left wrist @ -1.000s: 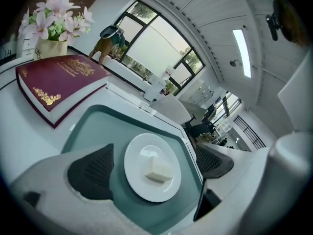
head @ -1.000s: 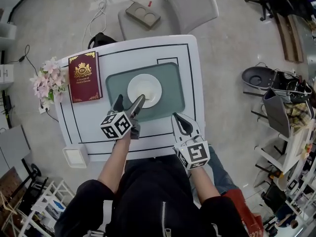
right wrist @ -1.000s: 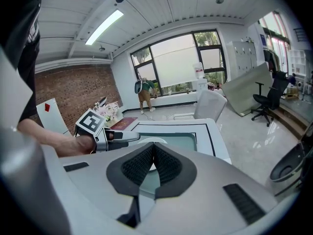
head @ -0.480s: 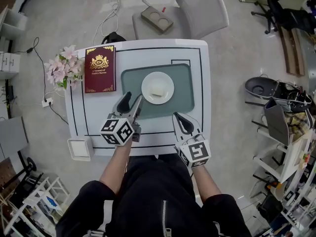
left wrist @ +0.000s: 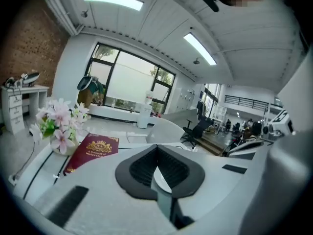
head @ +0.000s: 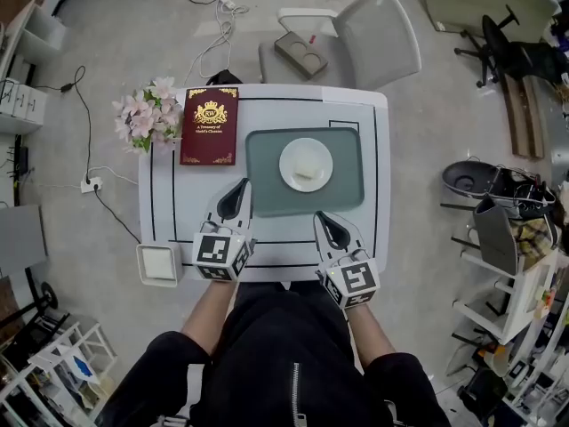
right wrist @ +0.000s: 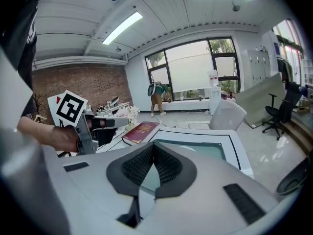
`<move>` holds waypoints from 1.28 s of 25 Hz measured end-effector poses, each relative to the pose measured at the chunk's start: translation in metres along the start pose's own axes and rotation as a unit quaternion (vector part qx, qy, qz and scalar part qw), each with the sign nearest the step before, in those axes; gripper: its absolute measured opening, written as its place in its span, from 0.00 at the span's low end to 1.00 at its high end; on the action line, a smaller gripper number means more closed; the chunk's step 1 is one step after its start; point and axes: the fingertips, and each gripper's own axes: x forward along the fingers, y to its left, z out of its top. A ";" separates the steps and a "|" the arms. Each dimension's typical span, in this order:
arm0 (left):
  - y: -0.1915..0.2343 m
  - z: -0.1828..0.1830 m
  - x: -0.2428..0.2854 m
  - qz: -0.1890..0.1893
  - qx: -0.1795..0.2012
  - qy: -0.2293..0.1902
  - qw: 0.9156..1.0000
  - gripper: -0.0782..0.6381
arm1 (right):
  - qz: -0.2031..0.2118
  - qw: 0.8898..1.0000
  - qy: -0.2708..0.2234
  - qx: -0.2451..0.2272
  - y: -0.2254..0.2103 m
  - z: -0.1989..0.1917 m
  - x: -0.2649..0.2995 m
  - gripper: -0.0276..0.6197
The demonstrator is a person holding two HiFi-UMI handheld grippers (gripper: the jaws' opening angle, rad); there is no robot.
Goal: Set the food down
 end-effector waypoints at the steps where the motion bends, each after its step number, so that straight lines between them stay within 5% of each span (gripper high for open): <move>1: -0.002 0.003 -0.006 -0.003 0.019 -0.003 1.000 0.12 | 0.002 1.000 -0.001 -0.002 0.006 0.001 0.000 0.06; 12: -0.053 0.004 -0.056 -0.055 0.118 -0.008 0.991 0.12 | 0.007 1.000 -0.015 -0.020 0.034 0.002 -0.010 0.06; 32: -0.154 -0.037 -0.136 -0.054 0.123 0.003 0.991 0.12 | 0.042 0.997 -0.044 -0.053 0.049 -0.027 -0.098 0.06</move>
